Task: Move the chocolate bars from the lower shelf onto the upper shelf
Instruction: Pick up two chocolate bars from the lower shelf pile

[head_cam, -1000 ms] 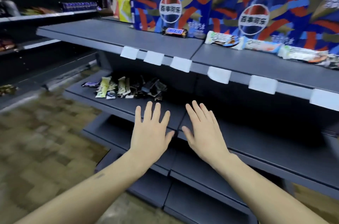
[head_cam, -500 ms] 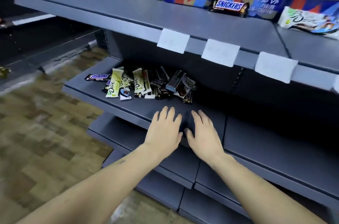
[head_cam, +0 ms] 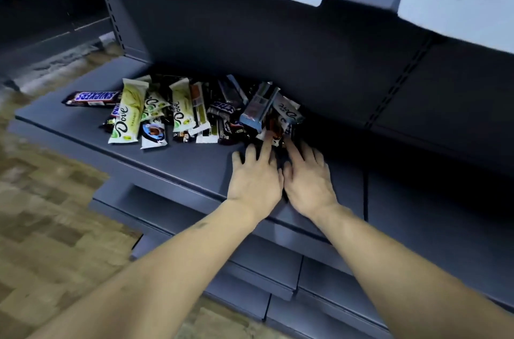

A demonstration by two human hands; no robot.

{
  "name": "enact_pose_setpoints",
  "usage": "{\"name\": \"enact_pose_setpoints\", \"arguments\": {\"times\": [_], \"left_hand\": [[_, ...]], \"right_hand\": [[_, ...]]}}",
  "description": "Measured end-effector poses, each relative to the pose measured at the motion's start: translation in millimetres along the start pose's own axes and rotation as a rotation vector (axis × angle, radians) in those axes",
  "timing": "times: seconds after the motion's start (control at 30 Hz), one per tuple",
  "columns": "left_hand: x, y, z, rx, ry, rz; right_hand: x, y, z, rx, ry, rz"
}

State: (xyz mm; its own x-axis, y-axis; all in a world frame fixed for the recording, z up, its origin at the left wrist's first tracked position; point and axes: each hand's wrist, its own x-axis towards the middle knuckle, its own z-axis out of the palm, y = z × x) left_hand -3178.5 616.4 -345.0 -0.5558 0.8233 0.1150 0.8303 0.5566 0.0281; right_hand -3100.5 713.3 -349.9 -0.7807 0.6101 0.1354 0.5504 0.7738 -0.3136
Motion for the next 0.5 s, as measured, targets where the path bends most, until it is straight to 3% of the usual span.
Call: {"name": "enact_pose_setpoints", "arguments": {"times": [0.33,0.5], "left_hand": [[-26.7,6.3,9.6,-0.207,0.129,-0.027],[-43.6,8.3,2.0,-0.314,0.163,-0.047]], "right_hand": [[-24.3,8.5,0.7,0.281,0.358,0.113],[-28.0,12.2,-4.2,0.276,0.363,0.154]]}}
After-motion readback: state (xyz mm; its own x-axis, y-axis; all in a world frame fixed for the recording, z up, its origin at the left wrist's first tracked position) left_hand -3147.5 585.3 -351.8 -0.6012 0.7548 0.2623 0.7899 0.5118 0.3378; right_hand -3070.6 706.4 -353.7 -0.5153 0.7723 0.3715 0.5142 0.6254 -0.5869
